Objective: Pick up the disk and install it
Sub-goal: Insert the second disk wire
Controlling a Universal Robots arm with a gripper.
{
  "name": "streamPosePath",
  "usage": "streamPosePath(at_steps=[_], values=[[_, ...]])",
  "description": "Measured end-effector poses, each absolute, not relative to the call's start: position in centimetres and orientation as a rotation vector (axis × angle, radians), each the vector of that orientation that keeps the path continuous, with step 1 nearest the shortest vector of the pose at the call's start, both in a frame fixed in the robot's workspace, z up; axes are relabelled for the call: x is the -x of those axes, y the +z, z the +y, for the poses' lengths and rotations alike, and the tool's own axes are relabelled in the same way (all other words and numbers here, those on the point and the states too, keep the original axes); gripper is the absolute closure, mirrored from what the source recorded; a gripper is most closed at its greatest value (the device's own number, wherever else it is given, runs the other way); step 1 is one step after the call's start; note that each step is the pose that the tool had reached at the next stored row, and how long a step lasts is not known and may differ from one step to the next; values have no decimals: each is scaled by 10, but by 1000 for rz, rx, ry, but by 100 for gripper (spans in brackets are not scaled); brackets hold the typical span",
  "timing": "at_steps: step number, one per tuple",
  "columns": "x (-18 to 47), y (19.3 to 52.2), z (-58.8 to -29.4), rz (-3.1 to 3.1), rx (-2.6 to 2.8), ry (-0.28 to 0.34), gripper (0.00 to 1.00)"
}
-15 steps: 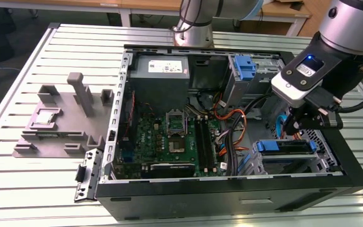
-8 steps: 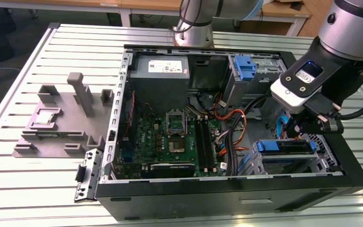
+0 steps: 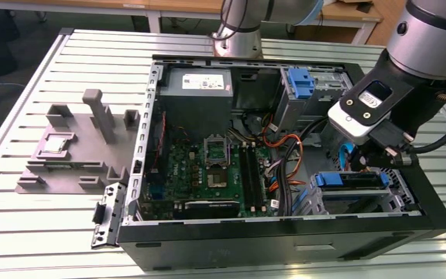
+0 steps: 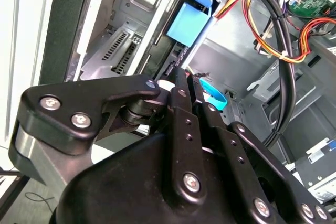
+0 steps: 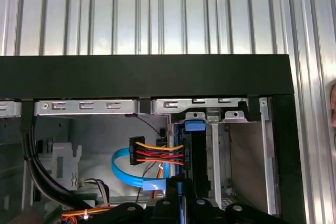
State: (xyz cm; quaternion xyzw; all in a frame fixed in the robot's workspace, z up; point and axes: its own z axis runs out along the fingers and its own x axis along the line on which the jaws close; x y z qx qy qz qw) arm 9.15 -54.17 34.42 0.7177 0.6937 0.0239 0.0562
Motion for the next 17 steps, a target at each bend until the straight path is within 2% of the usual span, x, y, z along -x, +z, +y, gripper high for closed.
streamPosePath(at_steps=[17], values=[[-86, 341, -550, 2101, -2177, 130, 84]])
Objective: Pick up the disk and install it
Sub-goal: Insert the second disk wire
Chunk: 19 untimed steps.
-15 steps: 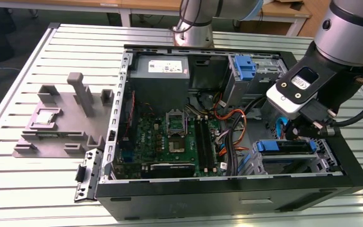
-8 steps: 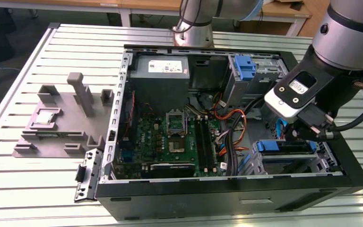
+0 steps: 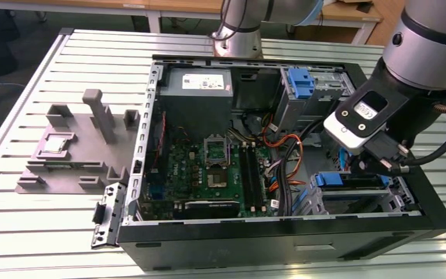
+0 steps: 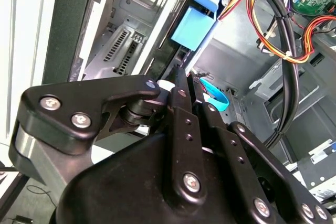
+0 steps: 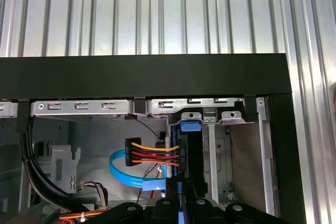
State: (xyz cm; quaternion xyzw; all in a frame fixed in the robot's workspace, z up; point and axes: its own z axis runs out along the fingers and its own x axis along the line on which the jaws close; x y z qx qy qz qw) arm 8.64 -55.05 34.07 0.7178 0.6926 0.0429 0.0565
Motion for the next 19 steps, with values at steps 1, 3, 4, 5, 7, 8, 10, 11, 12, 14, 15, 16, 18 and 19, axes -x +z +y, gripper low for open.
streamPosePath(at_steps=[1, 3, 4, 5, 7, 8, 10, 11, 12, 14, 15, 16, 18, 19], values=[[-86, 340, -551, 2102, -2178, 133, 84], [-86, 340, -552, 2104, -2182, 144, 84], [-86, 340, -553, 2105, -2184, 149, 84], [-86, 340, -554, 2108, -2188, 158, 84], [-86, 339, -556, 2112, -2196, 175, 84], [-86, 339, -556, 2114, -2197, 178, 84], [-86, 338, -558, 2115, -2200, 183, 84], [-86, 337, -558, 2116, -2200, 184, 84], [-86, 337, -558, 2116, -2200, 185, 84], [-86, 336, -559, 2117, -2202, 188, 84], [-86, 336, -560, 2117, -2202, 189, 84], [-86, 336, -560, 2118, -2203, 191, 84], [-86, 335, -561, 2119, -2205, 194, 84], [-86, 335, -562, 2119, -2205, 195, 84]])
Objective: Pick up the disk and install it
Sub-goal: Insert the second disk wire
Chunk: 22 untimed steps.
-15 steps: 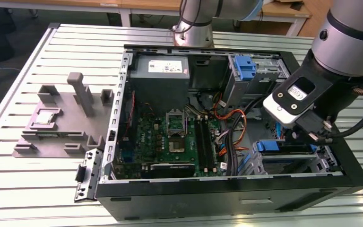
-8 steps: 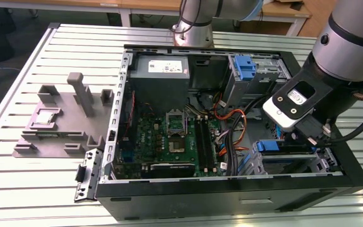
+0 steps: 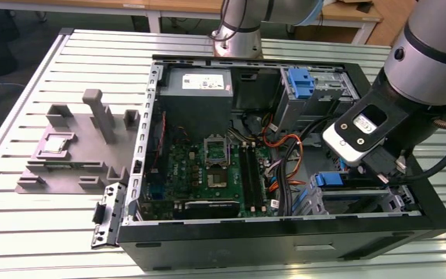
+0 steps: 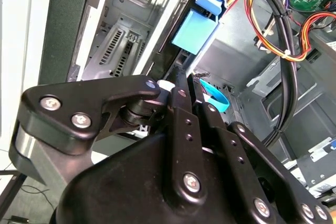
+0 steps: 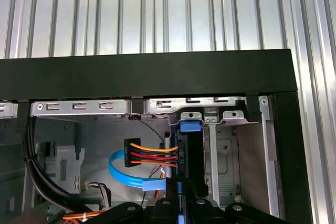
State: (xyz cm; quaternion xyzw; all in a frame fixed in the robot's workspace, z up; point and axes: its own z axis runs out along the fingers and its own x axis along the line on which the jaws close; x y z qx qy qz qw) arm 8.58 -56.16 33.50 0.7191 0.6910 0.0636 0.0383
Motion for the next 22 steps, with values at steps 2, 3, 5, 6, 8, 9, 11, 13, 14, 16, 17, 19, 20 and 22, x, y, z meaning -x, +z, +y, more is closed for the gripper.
streamPosePath(at_steps=[2, 3, 5, 6, 8, 9, 11, 13, 14, 16, 17, 19, 20, 22], values=[[-86, 335, -563, 2120, -2207, 197, 84], [-86, 335, -563, 2121, -2207, 199, 84], [-86, 334, -563, 2122, -2210, 204, 84], [-86, 334, -563, 2123, -2211, 207, 84], [-86, 334, -564, 2127, -2217, 218, 84], [-86, 334, -564, 2130, -2221, 229, 84], [-86, 334, -564, 2131, -2223, 241, 84], [-86, 334, -565, 2130, -2222, 244, 84], [-86, 334, -565, 2129, -2221, 244, 84], [-86, 334, -566, 2129, -2221, 245, 84], [-86, 334, -567, 2129, -2221, 245, 84], [-86, 334, -567, 2129, -2221, 245, 84], [-86, 334, -568, 2129, -2221, 245, 84], [-86, 335, -569, 2129, -2221, 245, 84]])
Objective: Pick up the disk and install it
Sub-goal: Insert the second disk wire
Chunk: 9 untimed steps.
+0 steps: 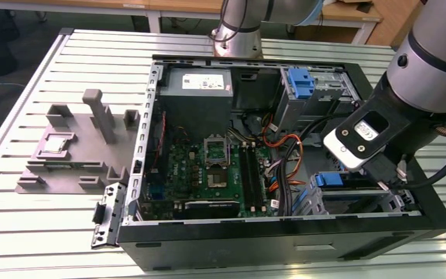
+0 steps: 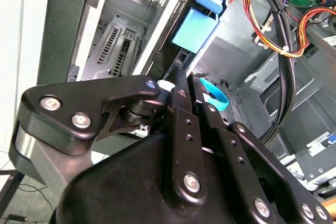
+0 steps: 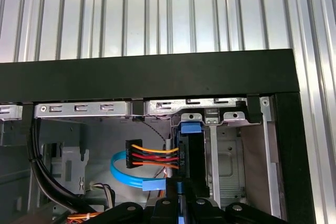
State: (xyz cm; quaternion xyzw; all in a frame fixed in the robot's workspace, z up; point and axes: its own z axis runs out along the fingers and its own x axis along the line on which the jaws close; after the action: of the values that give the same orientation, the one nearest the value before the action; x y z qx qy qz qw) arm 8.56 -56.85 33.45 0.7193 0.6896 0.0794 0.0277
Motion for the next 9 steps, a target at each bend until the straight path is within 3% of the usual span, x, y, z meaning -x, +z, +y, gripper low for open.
streamPosePath(at_steps=[9], values=[[-86, 332, -569, 2131, -2223, 250, 84]])
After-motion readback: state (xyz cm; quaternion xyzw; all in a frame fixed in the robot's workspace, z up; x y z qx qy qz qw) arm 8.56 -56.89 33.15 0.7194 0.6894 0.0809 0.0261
